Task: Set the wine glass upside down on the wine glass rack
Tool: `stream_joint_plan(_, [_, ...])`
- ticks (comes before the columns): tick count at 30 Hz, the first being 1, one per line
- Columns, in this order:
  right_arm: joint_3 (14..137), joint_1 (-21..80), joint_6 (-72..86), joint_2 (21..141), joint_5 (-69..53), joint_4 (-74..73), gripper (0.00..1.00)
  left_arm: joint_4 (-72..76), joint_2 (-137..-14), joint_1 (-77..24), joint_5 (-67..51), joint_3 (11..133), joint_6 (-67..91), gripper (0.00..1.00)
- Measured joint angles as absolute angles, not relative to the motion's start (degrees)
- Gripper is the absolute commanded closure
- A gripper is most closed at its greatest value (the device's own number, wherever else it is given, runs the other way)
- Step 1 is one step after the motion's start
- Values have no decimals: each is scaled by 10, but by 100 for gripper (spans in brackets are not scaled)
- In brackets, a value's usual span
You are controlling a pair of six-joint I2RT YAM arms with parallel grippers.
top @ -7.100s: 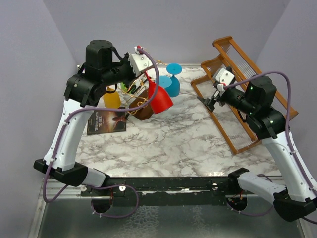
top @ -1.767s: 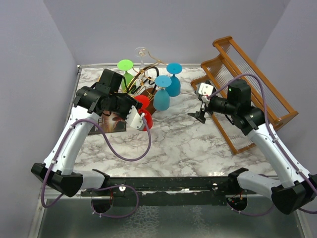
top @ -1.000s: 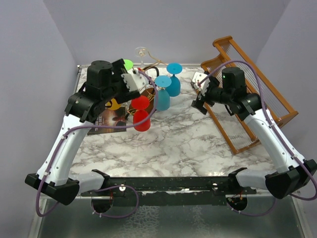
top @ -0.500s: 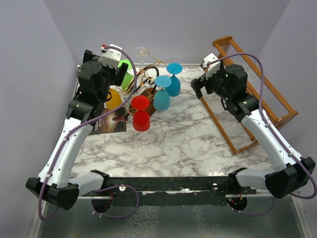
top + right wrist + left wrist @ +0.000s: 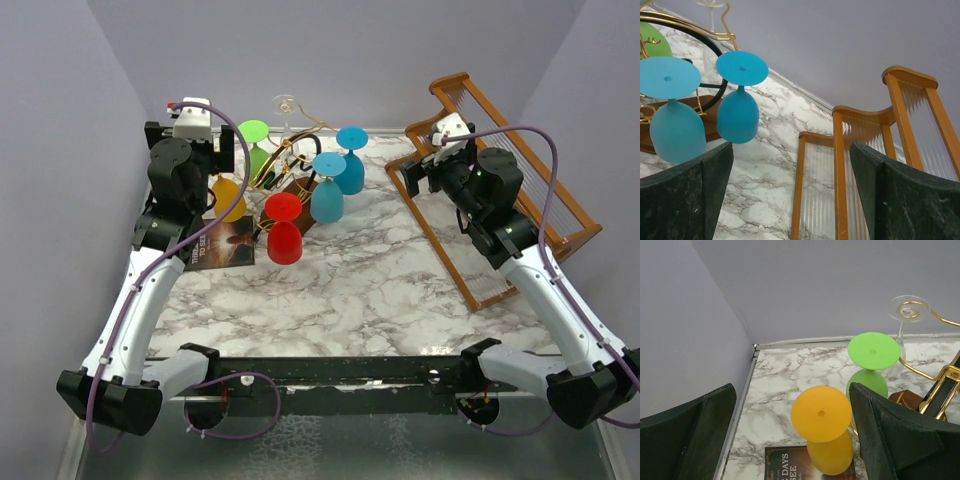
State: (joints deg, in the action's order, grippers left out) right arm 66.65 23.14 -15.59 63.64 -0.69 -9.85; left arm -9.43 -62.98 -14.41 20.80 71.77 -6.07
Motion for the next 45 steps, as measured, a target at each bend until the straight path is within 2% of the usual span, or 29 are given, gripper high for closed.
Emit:
stream_joint_plan(14, [668,212,-184,609,-14,-119,0,-119,-596,-137,133,716,-70,1])
stream_joint_plan(45, [667,187,-212,505,-12,-185,0,-147,-555,-132,117,698,-75,1])
